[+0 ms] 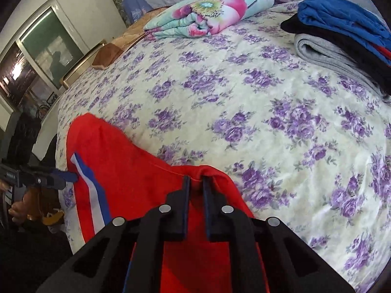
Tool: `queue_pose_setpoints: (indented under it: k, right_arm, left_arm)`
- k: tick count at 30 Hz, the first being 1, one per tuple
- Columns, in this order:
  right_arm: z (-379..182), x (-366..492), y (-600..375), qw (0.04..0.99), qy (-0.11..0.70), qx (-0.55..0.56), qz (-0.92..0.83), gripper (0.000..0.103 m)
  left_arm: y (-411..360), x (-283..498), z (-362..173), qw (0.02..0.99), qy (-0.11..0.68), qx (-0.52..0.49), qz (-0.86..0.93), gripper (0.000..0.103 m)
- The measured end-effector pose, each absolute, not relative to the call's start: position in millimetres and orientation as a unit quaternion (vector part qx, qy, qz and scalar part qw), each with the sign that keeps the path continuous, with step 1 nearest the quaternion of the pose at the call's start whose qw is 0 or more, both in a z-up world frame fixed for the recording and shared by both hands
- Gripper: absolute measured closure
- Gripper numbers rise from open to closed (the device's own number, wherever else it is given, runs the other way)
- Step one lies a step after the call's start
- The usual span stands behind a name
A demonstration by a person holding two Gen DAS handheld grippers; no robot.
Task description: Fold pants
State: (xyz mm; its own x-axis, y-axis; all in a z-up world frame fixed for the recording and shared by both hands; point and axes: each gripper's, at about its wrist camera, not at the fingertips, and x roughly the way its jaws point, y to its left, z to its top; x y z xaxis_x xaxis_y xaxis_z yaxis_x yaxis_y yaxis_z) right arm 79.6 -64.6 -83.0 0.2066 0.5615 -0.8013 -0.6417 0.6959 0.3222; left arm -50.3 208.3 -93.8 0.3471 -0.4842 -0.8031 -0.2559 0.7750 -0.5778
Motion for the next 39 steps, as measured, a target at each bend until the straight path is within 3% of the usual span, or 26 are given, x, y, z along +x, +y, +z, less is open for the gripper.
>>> queue_pose_setpoints:
  k: [7,10,12,18,23,27,31,34,39]
  right_arm:
    - [-116.5,97.3,-64.3,0.771,0.524,0.004,0.36,0.094]
    - [-106.0,93.5,-81.6,0.776,0.521,0.036,0.354,0.083]
    - [-96.9,89.7,-98.3,0.784,0.517,0.052,0.339,0.081]
    - [-65.9,65.1,-107.0,0.804,0.482,0.061,0.342,0.081]
    - [-89.9,60.9,-67.7,0.784,0.507,0.044,0.354,0.081]
    - [-118.7,78.4,-73.2,0.778,0.534,0.087,0.319,0.093]
    - [-92.4,64.2,-85.1,0.796,0.511,0.1,0.309,0.082]
    - [-65.9,41.2,-107.9,0.823,0.48,0.116,0.28,0.059]
    - [-46.1,-22.1,-160.3,0.86,0.455,0.127,0.193,0.057]
  left_arm:
    - [209.2,-51.8,-85.1,0.754,0.567,-0.323,-0.076,0.03]
    - [213.8,-57.4,-71.2,0.762,0.558,-0.32,-0.081,0.03]
    - [217.5,-59.5,-61.5,0.769,0.55,-0.317,-0.081,0.03]
    - [217.6,-40.9,-44.1,0.791,0.516,-0.314,-0.097,0.03]
    - [212.4,-19.7,-74.0,0.788,0.547,-0.27,-0.08,0.03]
    - [228.6,-20.9,-83.9,0.777,0.538,-0.317,-0.086,0.032]
    - [227.9,-28.7,-67.3,0.784,0.524,-0.32,-0.093,0.031]
    - [217.1,-30.7,-57.1,0.782,0.52,-0.316,-0.136,0.03]
    - [168.5,-20.2,-68.3,0.752,0.556,-0.266,-0.234,0.029]
